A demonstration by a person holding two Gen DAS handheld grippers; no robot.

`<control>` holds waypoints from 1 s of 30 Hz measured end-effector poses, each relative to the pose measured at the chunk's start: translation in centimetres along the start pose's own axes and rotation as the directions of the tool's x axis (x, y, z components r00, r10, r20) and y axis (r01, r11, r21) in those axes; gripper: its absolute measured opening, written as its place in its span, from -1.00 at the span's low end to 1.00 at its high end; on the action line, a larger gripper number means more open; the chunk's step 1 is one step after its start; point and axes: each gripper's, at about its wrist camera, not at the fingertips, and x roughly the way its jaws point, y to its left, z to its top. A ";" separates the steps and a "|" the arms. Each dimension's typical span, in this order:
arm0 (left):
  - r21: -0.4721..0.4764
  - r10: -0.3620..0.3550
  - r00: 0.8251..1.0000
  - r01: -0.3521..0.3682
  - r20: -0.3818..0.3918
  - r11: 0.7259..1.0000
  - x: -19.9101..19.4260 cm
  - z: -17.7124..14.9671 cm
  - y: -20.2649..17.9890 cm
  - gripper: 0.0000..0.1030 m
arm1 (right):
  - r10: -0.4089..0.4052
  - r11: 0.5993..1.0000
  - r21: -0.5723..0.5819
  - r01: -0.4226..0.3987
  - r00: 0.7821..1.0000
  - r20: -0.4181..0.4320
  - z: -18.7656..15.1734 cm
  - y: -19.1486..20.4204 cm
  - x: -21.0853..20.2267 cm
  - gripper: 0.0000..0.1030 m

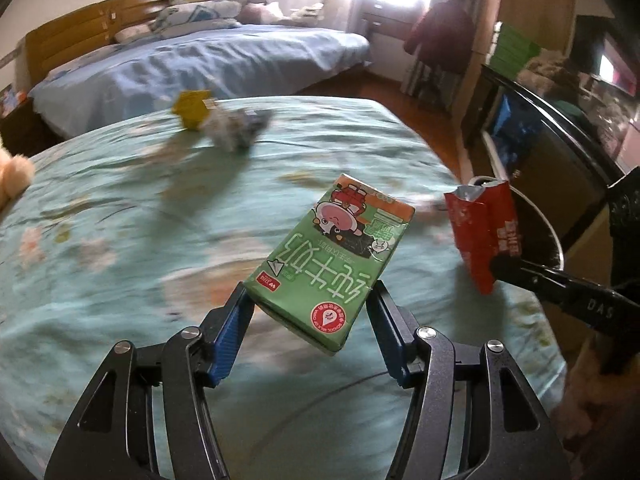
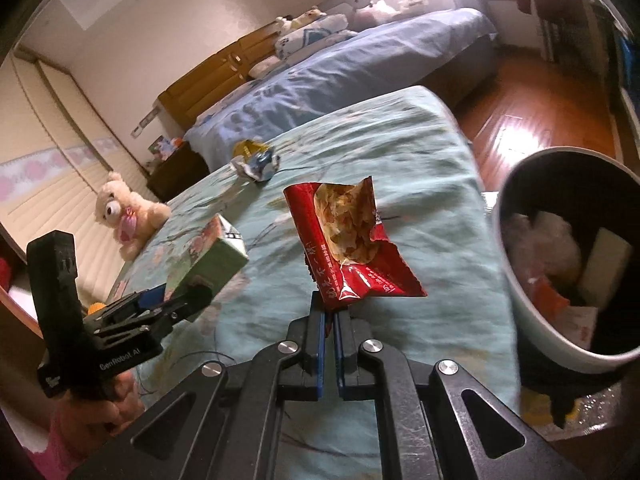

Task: Collect trash
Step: 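Carry the green milk carton and red chip bag over the trash bin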

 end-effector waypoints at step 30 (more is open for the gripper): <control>0.207 -0.103 0.993 0.111 -0.052 0.972 4.3 2.7 -15.0 0.13 | -0.133 0.976 0.182 0.116 0.988 0.083 -0.2 -10.7 -7.5 -0.93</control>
